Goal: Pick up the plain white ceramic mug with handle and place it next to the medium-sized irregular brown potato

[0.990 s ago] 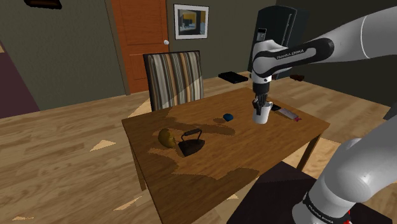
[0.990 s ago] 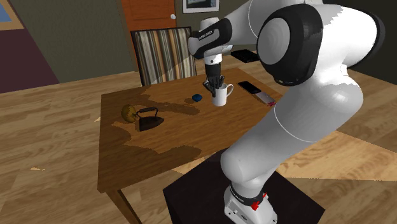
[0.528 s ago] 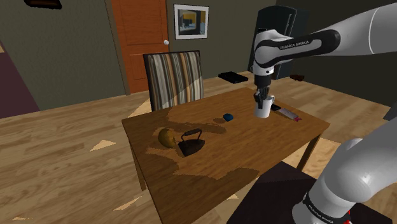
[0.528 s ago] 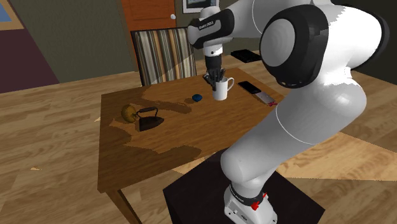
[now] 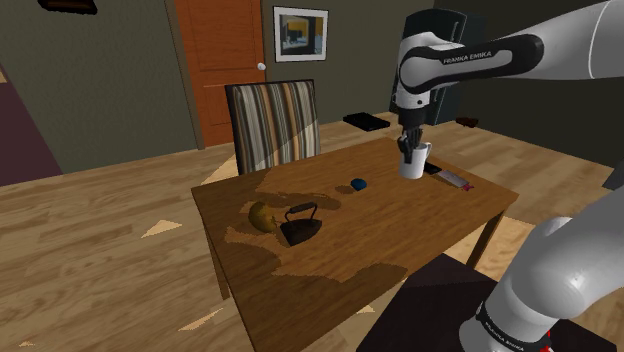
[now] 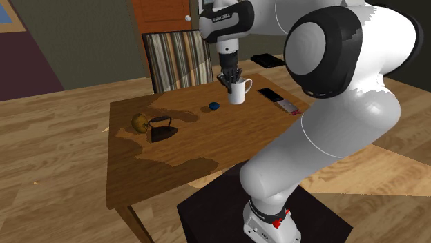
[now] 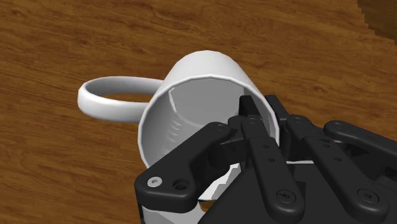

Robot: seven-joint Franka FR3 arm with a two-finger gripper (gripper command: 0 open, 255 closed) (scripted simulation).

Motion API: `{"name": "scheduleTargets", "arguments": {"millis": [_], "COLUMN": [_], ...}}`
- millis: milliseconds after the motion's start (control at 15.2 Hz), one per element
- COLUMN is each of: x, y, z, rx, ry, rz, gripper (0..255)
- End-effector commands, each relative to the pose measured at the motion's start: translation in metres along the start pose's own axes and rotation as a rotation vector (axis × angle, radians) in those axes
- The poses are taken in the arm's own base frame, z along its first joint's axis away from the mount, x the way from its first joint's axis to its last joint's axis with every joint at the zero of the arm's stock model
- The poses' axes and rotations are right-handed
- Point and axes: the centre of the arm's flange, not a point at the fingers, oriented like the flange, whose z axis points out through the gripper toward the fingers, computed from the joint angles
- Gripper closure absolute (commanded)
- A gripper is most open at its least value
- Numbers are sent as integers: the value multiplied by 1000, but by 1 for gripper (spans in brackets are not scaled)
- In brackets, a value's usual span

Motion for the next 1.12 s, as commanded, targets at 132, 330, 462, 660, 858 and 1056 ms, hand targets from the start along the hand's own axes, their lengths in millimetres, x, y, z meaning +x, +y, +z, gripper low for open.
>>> {"name": "scheduleTargets", "arguments": {"millis": [132, 330, 462, 660, 858, 1056], "x": [17, 29, 37, 49, 61, 73], "y": [-46, -83, -108, -146, -184, -221], "z": [-5, -8, -10, -13, -16, -20], "rx": [0, 0, 0, 0, 0, 0], "ry": [0, 0, 0, 0, 0, 0], "rz": [1, 1, 1, 1, 1, 1], "gripper": [255, 255, 255, 255, 255, 255]}}
